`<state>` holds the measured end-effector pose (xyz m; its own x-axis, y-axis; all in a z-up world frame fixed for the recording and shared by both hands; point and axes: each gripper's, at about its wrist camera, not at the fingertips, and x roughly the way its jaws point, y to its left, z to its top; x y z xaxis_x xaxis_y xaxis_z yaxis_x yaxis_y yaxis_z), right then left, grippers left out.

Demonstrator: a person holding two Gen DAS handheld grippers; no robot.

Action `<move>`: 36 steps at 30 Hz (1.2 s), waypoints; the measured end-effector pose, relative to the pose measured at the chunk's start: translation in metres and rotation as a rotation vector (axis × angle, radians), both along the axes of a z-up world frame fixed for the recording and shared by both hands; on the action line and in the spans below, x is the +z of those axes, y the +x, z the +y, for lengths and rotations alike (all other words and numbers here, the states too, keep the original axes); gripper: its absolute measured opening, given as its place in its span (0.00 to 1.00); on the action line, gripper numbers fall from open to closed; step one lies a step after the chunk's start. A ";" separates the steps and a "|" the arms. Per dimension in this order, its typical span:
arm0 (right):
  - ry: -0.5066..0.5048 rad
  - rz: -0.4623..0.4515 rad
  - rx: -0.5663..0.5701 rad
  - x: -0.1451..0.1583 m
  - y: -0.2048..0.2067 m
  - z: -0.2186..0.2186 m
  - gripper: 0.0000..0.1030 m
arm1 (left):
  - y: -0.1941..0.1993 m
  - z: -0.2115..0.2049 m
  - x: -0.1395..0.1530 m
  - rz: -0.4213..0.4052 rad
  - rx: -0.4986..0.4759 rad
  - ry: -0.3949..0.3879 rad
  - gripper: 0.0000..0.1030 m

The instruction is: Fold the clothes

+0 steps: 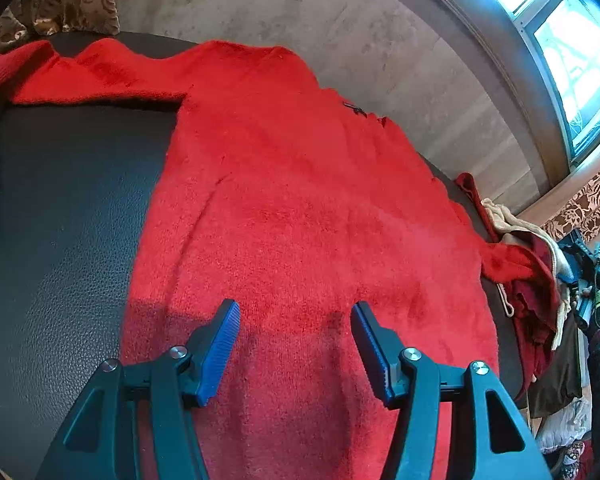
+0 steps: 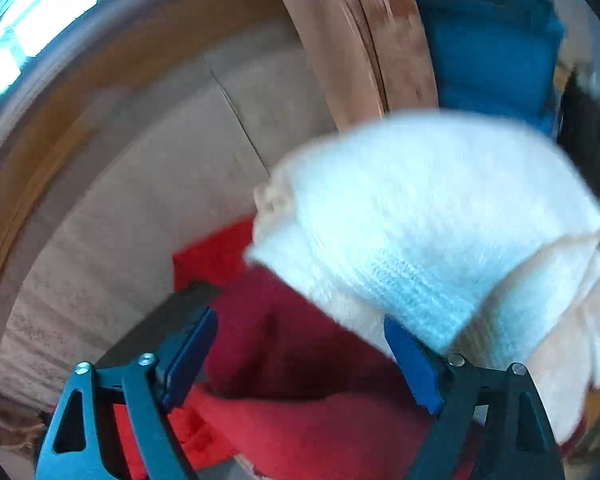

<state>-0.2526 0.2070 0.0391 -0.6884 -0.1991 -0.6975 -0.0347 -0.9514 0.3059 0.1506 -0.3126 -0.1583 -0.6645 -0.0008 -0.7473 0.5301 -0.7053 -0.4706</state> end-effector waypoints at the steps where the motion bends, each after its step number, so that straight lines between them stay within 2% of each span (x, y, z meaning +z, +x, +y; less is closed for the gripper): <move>1: 0.022 0.052 0.018 0.009 0.009 -0.007 0.84 | -0.001 0.000 0.000 -0.006 -0.002 -0.004 0.57; 2: 0.033 0.094 0.056 0.017 0.018 -0.017 0.84 | -0.001 0.001 0.000 -0.015 -0.006 -0.011 0.57; 4: 0.020 0.155 0.204 0.028 0.037 -0.054 0.84 | -0.003 0.003 0.002 -0.031 -0.008 -0.028 0.57; 7: 0.002 0.157 0.498 0.019 0.067 -0.129 0.85 | -0.009 0.009 0.011 -0.026 -0.015 -0.060 0.57; 10: -0.061 0.072 0.717 -0.020 0.089 -0.207 0.85 | -0.022 0.011 0.025 0.001 -0.033 -0.112 0.57; 13: -0.157 -0.041 0.828 -0.077 0.100 -0.279 0.85 | -0.039 0.008 0.036 0.005 -0.031 -0.162 0.57; 17: -0.314 -0.137 0.824 -0.127 0.087 -0.343 0.85 | -0.062 -0.016 0.041 0.016 -0.011 -0.223 0.57; 20: -0.384 -0.136 0.740 -0.147 0.082 -0.367 0.87 | -0.084 -0.045 0.032 0.004 0.024 -0.263 0.57; 21: -0.402 -0.133 0.703 -0.154 0.080 -0.370 0.92 | -0.088 -0.053 0.026 -0.015 0.036 -0.272 0.57; 22: -0.402 -0.129 0.665 -0.155 0.081 -0.366 0.95 | -0.089 -0.060 0.018 -0.034 0.051 -0.279 0.57; 24: -0.365 -0.112 0.591 -0.168 0.076 -0.362 0.95 | -0.083 -0.070 0.000 -0.074 0.076 -0.273 0.57; 25: -0.361 -0.063 0.593 -0.167 0.077 -0.357 0.95 | -0.077 -0.071 -0.007 -0.067 0.084 -0.271 0.56; 26: -0.315 -0.021 0.595 -0.165 0.078 -0.359 0.95 | -0.070 -0.070 -0.012 -0.042 0.091 -0.273 0.57; 27: -0.299 -0.022 0.604 -0.164 0.076 -0.361 0.95 | -0.063 -0.070 -0.014 -0.022 0.099 -0.261 0.57; 31: -0.264 -0.035 0.678 -0.163 0.062 -0.370 1.00 | -0.036 -0.069 -0.014 0.014 0.178 -0.218 0.55; 34: -0.290 -0.044 0.708 -0.165 0.060 -0.368 1.00 | -0.032 -0.071 -0.009 -0.009 0.188 -0.190 0.55; 36: -0.231 -0.062 0.731 -0.159 0.060 -0.373 1.00 | -0.038 -0.074 0.003 -0.024 0.169 -0.182 0.55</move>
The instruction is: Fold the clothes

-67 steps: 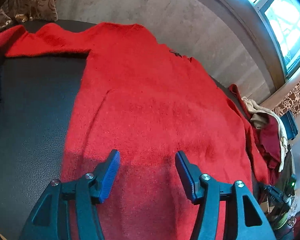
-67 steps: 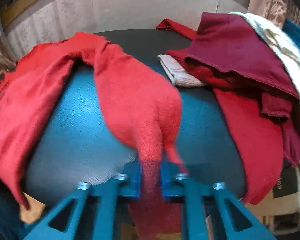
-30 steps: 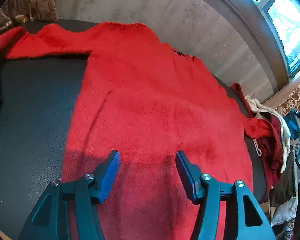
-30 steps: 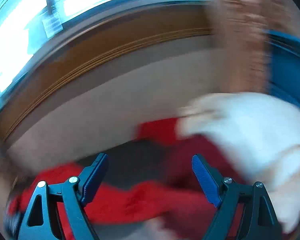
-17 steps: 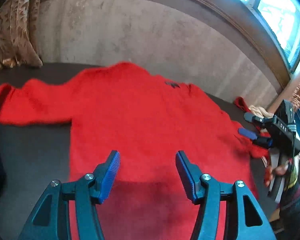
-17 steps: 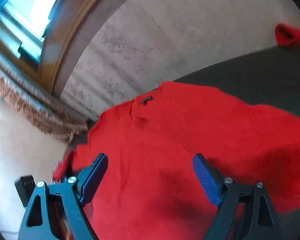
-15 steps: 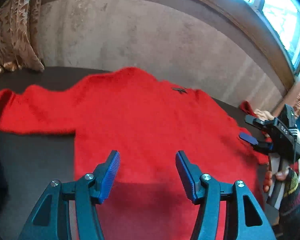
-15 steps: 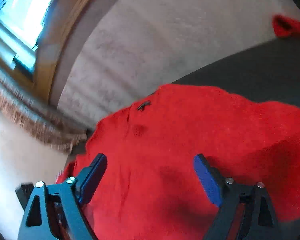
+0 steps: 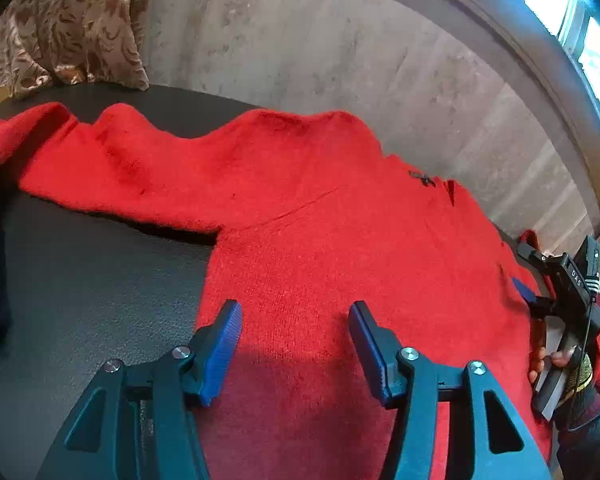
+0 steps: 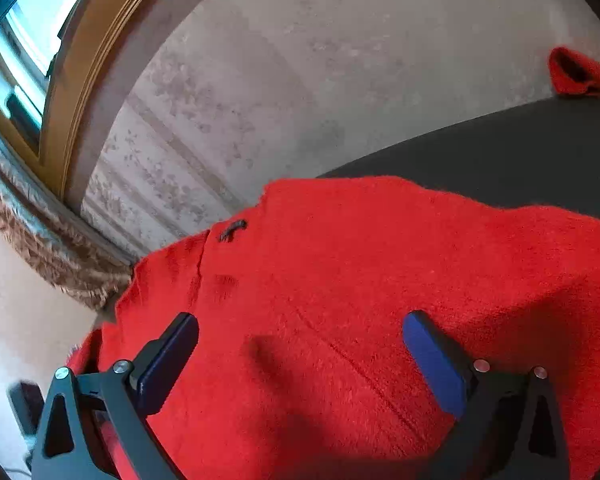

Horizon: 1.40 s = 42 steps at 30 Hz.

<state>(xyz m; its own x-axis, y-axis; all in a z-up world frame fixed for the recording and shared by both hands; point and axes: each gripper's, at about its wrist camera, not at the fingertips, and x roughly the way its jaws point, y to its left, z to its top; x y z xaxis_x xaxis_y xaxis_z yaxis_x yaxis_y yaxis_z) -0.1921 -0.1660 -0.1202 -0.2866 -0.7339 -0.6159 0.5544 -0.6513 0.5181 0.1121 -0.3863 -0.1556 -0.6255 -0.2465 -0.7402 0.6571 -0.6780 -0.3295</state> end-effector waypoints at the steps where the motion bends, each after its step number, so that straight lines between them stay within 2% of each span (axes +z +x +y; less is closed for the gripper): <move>1: 0.029 0.003 0.012 0.003 0.000 -0.002 1.00 | -0.008 -0.003 0.008 0.009 -0.010 -0.013 0.55; 5: 0.069 0.089 0.045 0.034 0.003 -0.019 1.00 | -0.048 -0.019 0.044 0.045 -0.060 -0.105 0.57; 8: 0.138 0.148 0.089 0.052 -0.002 -0.050 1.00 | -0.096 -0.035 0.055 0.015 -0.100 -0.185 0.57; 10: 0.201 0.178 0.110 0.052 -0.009 -0.073 1.00 | -0.125 -0.050 0.050 -0.019 -0.109 -0.215 0.57; 14: 0.356 0.196 0.104 0.030 -0.034 -0.109 1.00 | -0.155 -0.077 0.019 -0.115 -0.099 -0.201 0.57; 16: 0.409 0.183 0.083 0.011 -0.047 -0.119 1.00 | -0.153 -0.089 0.000 -0.162 -0.085 -0.200 0.60; 18: 0.435 0.228 0.050 0.000 -0.044 -0.124 1.00 | -0.140 -0.100 -0.002 -0.115 -0.072 -0.177 0.59; 19: 0.447 0.250 0.034 -0.005 -0.042 -0.126 1.00 | -0.136 -0.107 -0.002 -0.116 -0.052 -0.175 0.59; 22: 0.436 0.237 0.014 -0.004 -0.040 -0.138 1.00 | -0.123 -0.126 0.000 -0.115 -0.001 -0.165 0.58; 24: 0.454 0.261 0.024 -0.005 -0.035 -0.144 1.00 | -0.119 -0.134 0.002 -0.100 0.012 -0.145 0.58; 30: 0.414 0.251 0.035 -0.005 -0.036 -0.136 1.00 | -0.120 -0.130 0.010 -0.130 0.015 -0.180 0.58; 33: 0.445 0.272 0.037 -0.003 -0.032 -0.138 1.00 | -0.123 -0.129 0.012 -0.150 0.011 -0.182 0.59; 34: 0.459 0.284 0.042 -0.001 -0.029 -0.139 0.97 | -0.121 -0.125 0.017 -0.148 0.007 -0.198 0.59; 35: 0.453 0.312 0.038 0.007 -0.023 -0.134 0.91 | -0.117 -0.117 0.024 -0.139 0.002 -0.223 0.58; 36: 0.447 0.339 0.035 0.015 -0.017 -0.130 0.78 | -0.112 -0.110 0.032 -0.130 -0.004 -0.248 0.57; 38: 0.388 0.420 0.018 0.041 0.000 -0.107 0.79 | -0.103 -0.095 0.047 -0.113 -0.015 -0.298 0.57; 39: 0.389 0.459 0.014 0.050 0.010 -0.090 0.84 | -0.097 -0.086 0.054 -0.096 -0.031 -0.302 0.57; 42: 0.445 0.580 -0.012 0.069 0.041 -0.032 0.87 | -0.076 -0.053 0.066 -0.030 -0.112 -0.248 0.57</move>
<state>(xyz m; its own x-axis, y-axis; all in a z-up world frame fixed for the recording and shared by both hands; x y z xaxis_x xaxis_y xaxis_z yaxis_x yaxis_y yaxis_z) -0.1515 -0.1978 -0.0513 -0.6634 -0.4445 -0.6018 0.6509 -0.7396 -0.1712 0.0357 -0.4391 -0.0891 -0.6380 -0.3531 -0.6843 0.5801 -0.8048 -0.1257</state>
